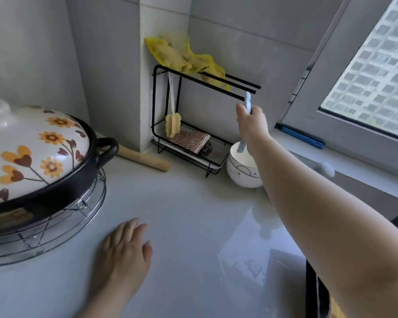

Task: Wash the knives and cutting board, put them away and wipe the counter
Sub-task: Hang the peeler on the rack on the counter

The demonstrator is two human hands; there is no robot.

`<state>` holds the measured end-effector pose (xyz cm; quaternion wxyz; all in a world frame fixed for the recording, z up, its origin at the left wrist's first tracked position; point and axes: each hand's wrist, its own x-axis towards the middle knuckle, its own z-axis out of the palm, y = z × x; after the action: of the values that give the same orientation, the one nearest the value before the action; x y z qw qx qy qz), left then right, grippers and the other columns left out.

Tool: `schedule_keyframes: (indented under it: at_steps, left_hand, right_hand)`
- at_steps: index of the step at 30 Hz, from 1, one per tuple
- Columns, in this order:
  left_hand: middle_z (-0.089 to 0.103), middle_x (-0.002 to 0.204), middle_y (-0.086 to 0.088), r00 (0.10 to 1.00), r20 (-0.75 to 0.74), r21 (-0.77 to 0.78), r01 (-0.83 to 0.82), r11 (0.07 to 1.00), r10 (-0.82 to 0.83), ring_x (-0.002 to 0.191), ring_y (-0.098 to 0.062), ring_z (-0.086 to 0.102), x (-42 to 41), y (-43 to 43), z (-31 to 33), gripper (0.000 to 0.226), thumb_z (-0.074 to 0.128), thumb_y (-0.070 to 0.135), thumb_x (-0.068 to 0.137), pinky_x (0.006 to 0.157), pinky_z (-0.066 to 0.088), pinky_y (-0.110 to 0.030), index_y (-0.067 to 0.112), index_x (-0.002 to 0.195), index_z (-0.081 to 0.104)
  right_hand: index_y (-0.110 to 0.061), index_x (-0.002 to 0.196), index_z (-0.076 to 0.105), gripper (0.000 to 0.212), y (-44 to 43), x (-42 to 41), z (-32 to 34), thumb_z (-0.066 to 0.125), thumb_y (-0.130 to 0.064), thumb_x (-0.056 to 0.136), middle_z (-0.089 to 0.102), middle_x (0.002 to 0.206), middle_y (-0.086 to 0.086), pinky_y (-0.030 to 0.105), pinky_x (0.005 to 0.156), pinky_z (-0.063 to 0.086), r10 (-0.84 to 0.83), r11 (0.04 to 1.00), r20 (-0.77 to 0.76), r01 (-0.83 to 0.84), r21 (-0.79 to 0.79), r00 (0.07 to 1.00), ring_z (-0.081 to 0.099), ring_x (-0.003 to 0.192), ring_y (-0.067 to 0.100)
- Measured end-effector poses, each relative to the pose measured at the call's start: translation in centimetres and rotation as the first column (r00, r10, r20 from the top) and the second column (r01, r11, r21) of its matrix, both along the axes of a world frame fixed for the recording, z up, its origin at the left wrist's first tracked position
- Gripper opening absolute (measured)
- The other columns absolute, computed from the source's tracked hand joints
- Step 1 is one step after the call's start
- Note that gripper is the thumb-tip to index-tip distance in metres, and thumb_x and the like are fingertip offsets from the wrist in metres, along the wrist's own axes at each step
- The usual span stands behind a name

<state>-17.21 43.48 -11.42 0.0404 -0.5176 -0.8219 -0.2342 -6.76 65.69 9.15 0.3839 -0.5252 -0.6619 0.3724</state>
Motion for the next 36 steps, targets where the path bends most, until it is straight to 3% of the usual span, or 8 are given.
schedule_keyframes:
  at_steps: [7, 15, 17, 19, 26, 29, 33, 36]
  left_hand:
    - [0.072, 0.093, -0.014, 0.996, -0.074, 0.092, -0.043, 0.995, 0.05, 0.095, -0.021, 0.043, -0.2, 0.5, -0.9, 0.046, 0.036, 0.031, 0.069, 0.077, 0.03, -0.035, 0.005, 0.084, 0.071]
    - [0.072, 0.093, -0.013, 0.994, -0.094, 0.158, -0.048, 0.986, 0.063, 0.095, -0.022, 0.046, -0.2, 0.7, -1.0, 0.045, 0.036, 0.031, 0.07, 0.077, 0.031, -0.035, 0.006, 0.083, 0.072]
    - [0.072, 0.094, -0.012, 0.994, -0.097, 0.115, -0.047, 0.992, 0.059, 0.093, -0.025, 0.057, -0.2, 0.7, -1.0, 0.045, 0.036, 0.032, 0.07, 0.077, 0.031, -0.035, 0.008, 0.084, 0.072]
    - [0.072, 0.093, -0.011, 0.994, -0.094, 0.072, -0.046, 0.996, 0.053, 0.085, -0.028, 0.067, -0.2, 0.8, -0.6, 0.045, 0.036, 0.032, 0.07, 0.077, 0.031, -0.034, 0.009, 0.083, 0.072]
    - [0.073, 0.087, -0.007, 1.0, -0.022, -0.101, -0.005, 0.995, 0.003, 0.078, -0.025, 0.069, -0.2, -0.2, 0.6, 0.041, 0.035, 0.029, 0.069, 0.074, 0.031, -0.031, 0.013, 0.078, 0.071]
    - [0.073, 0.092, -0.01, 0.984, 0.175, -0.038, 0.027, 0.999, -0.02, 0.085, -0.027, 0.069, -0.7, -0.5, 1.3, 0.036, 0.04, 0.017, 0.069, 0.078, 0.047, -0.034, 0.01, 0.078, 0.073]
    - [0.056, 0.127, -0.019, 0.914, 0.4, -0.07, -0.039, 0.997, 0.064, 0.121, -0.032, 0.049, -0.9, -0.5, 2.3, 0.032, 0.045, -0.011, 0.082, 0.103, 0.033, -0.036, -0.003, 0.105, 0.067]
    - [0.056, 0.125, -0.021, 0.798, 0.591, -0.057, -0.105, 0.993, 0.118, 0.116, -0.034, 0.052, 1.5, -0.4, 4.4, 0.033, 0.044, -0.009, 0.086, 0.095, 0.038, -0.034, -0.003, 0.115, 0.06]
  right_hand:
    - [-0.014, 0.121, 0.041, 0.027, 0.2, -3.6, -1.6, 0.04, -0.026, 0.097, 0.038, 0.07, -0.005, 0.015, 0.049, 0.033, 0.103, 0.995, -0.133, -0.102, 0.015, 0.986, 0.034, 0.056, 0.006]
    - [-0.015, 0.147, 0.018, 0.052, 0.6, -7.7, -1.7, 0.035, -0.022, 0.099, 0.043, 0.107, 0.003, 0.02, 0.059, 0.036, 0.214, 0.977, -0.086, -0.213, 0.012, 0.973, 0.04, 0.067, 0.004]
    - [-0.017, 0.147, 0.017, 0.053, 1.0, -8.3, -1.9, 0.036, -0.027, 0.098, 0.047, 0.118, 0.006, 0.03, 0.082, 0.043, 0.218, 0.976, -0.055, -0.217, 0.024, 0.975, 0.049, 0.082, 0.009]
    - [-0.021, 0.147, 0.015, 0.059, 1.3, -8.3, -2.5, 0.039, -0.037, 0.095, 0.046, 0.135, 0.006, 0.045, 0.107, 0.031, 0.197, 0.98, 0.007, -0.197, 0.018, 0.98, 0.048, 0.114, 0.023]
    - [-0.02, 0.147, 0.018, 0.064, -1.9, -1.7, -2.7, 0.042, -0.045, 0.094, 0.038, 0.146, 0.006, 0.044, 0.112, 0.028, 0.168, 0.986, 0.224, -0.161, -0.05, 0.96, 0.033, 0.135, 0.027]
    - [-0.019, 0.134, 0.041, 0.046, -6.2, 4.2, -3.1, 0.049, -0.037, 0.092, 0.051, 0.133, 0.002, 0.042, 0.11, 0.03, 0.154, 0.984, 0.337, -0.175, 0.033, 0.929, 0.041, 0.128, 0.023]
    - [-0.019, 0.125, 0.051, 0.035, -12.4, 14.0, -4.5, 0.053, -0.029, 0.091, 0.052, 0.127, -0.002, 0.034, 0.109, 0.029, 0.134, 0.984, 0.523, -0.175, 0.03, 0.842, 0.041, 0.126, 0.019]
    - [-0.023, 0.122, 0.052, 0.032, -15.7, 21.4, -7.1, 0.053, -0.028, 0.091, 0.05, 0.131, -0.005, 0.029, 0.105, 0.031, 0.095, 0.995, 0.563, -0.082, -0.048, 0.821, 0.042, 0.125, 0.015]
